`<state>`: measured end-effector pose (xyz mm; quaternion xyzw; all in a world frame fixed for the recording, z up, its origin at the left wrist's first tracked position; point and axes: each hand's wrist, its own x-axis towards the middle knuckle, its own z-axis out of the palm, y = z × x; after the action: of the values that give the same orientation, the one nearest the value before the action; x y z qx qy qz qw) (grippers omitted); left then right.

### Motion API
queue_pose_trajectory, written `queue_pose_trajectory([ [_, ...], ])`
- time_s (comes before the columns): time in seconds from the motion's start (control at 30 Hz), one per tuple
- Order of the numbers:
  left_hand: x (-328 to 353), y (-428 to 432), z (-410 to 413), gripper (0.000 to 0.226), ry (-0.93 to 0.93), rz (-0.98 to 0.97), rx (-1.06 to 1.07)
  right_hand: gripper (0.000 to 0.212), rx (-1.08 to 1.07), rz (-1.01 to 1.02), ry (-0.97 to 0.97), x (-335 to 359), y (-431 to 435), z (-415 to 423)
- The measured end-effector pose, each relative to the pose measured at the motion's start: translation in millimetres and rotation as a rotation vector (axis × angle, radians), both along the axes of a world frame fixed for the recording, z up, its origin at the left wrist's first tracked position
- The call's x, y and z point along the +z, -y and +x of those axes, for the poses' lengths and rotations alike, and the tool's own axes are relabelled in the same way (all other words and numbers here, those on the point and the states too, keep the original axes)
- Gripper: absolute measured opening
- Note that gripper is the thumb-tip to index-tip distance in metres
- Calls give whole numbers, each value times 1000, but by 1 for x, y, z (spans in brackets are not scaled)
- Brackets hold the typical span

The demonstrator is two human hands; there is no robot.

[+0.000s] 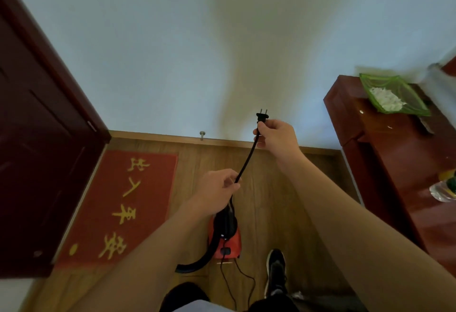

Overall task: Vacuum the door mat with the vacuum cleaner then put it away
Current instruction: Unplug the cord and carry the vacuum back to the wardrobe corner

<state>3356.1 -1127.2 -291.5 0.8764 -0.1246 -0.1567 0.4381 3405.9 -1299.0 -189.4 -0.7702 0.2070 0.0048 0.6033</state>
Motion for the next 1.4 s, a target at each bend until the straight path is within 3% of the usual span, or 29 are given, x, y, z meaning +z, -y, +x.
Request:
queue_pose_trajectory([
  [0.2, -20, 40, 5, 14, -106, -41, 124, 29, 115, -9, -58, -33, 31, 34],
  [0.33, -40, 63, 7, 16, -165, -53, 218, 10, 191, 7, -100, -58, 46, 55],
  [0.73, -123, 76, 13, 14, -430, -74, 335, 11, 308, 18, -308, -179, 58, 93],
  [0.87, -164, 72, 11, 13, -481, -79, 372, 25, 295, 53, -370, -224, 50, 94],
  [1.17, -277, 69, -13, 13, -613, -108, 449, 20, 337, 43, -469, -336, 36, 80],
  [1.4, -363, 68, -34, 28, -646, -70, 464, 19, 337, 45, -535, -420, 27, 69],
])
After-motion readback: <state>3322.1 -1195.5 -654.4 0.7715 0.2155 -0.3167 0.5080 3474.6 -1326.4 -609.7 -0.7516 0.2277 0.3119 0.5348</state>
